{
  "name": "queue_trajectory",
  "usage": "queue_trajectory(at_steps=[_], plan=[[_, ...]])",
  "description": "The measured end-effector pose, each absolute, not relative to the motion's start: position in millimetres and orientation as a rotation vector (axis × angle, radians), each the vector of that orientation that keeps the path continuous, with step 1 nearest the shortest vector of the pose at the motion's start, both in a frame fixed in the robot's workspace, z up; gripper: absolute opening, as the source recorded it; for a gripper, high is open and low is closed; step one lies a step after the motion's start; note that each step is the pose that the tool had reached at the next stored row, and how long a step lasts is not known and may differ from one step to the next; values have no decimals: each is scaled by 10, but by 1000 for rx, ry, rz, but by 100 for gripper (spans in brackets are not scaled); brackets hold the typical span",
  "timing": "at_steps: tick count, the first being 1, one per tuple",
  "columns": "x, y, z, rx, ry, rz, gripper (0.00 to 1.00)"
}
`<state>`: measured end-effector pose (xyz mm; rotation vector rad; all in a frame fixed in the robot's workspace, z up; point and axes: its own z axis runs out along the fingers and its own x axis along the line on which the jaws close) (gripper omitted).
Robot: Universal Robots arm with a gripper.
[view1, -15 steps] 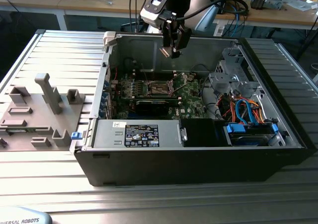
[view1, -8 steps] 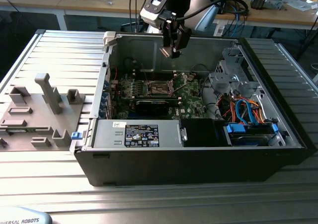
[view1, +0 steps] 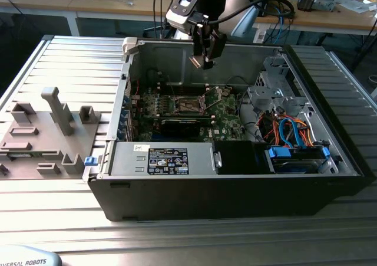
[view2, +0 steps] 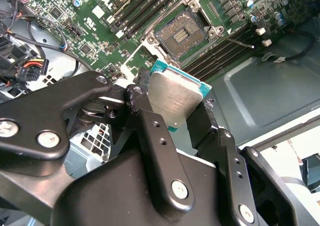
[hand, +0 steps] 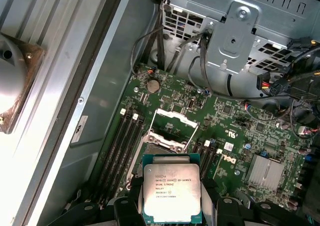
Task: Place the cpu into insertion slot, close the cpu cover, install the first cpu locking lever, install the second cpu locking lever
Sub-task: 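Place the cpu into insertion slot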
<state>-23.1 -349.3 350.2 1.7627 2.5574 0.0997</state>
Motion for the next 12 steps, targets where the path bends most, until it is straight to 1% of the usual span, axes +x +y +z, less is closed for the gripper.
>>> queue_trajectory(at_steps=[12], plan=[[-231, -3493, 3498, 1773, 2550, 99, 54]])
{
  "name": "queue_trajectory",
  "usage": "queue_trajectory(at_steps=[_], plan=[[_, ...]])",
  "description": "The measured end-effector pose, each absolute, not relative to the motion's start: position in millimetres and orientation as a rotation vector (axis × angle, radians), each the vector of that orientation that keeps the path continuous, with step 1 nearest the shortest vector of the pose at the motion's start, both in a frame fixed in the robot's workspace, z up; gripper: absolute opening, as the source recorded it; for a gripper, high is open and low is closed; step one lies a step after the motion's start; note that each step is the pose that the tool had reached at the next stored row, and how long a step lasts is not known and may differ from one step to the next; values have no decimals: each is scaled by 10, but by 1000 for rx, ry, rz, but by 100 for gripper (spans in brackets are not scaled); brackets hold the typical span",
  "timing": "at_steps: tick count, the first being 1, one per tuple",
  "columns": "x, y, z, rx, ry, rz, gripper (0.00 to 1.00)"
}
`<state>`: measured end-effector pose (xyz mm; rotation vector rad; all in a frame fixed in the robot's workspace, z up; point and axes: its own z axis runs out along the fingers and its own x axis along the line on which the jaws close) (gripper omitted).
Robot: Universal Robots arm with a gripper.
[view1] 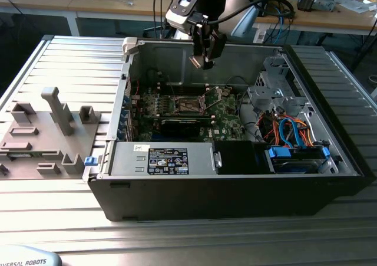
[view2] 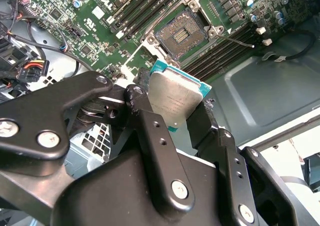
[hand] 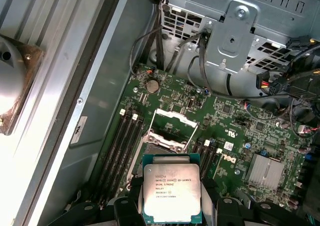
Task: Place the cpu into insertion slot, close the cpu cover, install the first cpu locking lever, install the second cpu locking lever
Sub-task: 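Place the cpu into insertion slot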
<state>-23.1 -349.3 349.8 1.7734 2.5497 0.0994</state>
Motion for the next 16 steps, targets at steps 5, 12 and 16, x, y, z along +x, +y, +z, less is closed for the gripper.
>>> queue_trajectory(at_steps=[5, 12, 16], plan=[[-231, -3493, 3491, 1801, 2529, 97, 54], [-231, -3493, 3490, 1809, 2523, 96, 54], [-231, -3493, 3489, 1813, 2519, 96, 54]])
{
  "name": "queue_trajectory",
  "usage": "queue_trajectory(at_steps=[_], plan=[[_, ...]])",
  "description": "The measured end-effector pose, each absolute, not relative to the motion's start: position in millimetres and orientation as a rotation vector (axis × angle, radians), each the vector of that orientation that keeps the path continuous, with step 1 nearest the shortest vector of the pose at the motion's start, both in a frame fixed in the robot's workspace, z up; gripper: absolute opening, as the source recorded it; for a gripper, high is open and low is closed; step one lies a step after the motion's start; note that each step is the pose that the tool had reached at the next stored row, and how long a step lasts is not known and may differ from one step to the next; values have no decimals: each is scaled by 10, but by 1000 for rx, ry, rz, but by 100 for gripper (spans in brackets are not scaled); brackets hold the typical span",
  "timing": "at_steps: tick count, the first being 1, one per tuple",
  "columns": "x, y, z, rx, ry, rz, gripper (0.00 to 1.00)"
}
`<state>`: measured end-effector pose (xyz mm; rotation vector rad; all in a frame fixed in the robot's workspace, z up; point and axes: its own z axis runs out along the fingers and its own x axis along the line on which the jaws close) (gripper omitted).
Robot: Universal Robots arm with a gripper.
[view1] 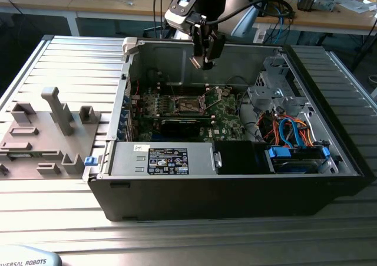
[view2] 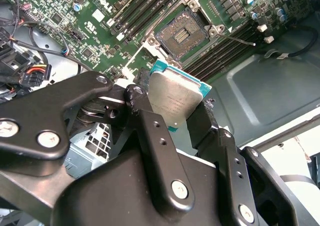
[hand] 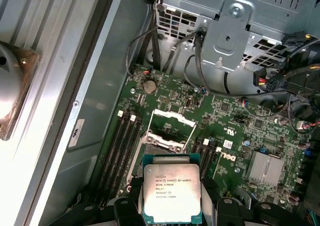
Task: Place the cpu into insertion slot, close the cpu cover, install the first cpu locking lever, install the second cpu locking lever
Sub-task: 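Place the cpu into insertion slot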
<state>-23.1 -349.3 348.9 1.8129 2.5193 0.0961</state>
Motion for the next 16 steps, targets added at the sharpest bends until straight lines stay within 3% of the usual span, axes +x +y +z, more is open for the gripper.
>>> queue_trajectory(at_steps=[16], plan=[[-231, -3493, 3482, 1830, 2506, 96, 54]])
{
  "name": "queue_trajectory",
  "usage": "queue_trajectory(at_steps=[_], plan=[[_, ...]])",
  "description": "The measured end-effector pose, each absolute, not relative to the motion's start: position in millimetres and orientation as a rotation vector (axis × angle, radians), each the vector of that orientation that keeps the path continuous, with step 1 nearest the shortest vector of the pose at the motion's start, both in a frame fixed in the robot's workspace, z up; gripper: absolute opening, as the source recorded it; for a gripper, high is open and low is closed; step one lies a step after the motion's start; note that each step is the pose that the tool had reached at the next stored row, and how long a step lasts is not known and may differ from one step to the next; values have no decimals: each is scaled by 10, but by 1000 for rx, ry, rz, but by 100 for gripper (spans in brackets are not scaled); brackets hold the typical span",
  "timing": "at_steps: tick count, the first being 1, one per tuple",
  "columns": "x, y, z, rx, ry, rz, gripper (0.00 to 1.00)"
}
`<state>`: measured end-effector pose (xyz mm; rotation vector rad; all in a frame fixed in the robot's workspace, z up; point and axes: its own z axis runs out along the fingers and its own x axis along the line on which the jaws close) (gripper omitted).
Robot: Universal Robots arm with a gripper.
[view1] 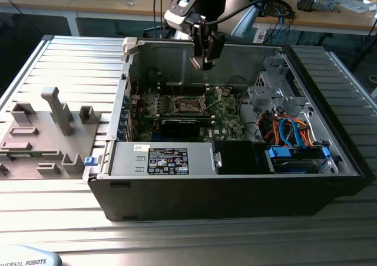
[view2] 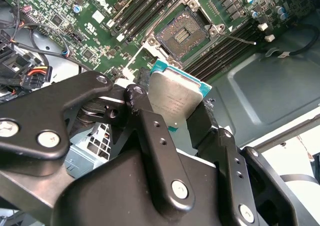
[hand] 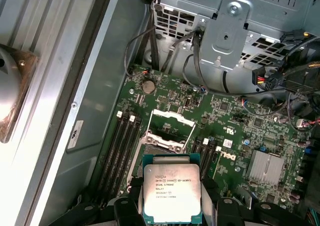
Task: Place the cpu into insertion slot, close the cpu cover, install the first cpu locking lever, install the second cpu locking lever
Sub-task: 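Place the cpu into insertion slot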
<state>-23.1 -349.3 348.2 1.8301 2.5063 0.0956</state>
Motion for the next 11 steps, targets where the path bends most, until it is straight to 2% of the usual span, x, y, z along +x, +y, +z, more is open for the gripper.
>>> queue_trajectory(at_steps=[11], plan=[[-231, -3493, 3463, 1874, 2472, 94, 54]])
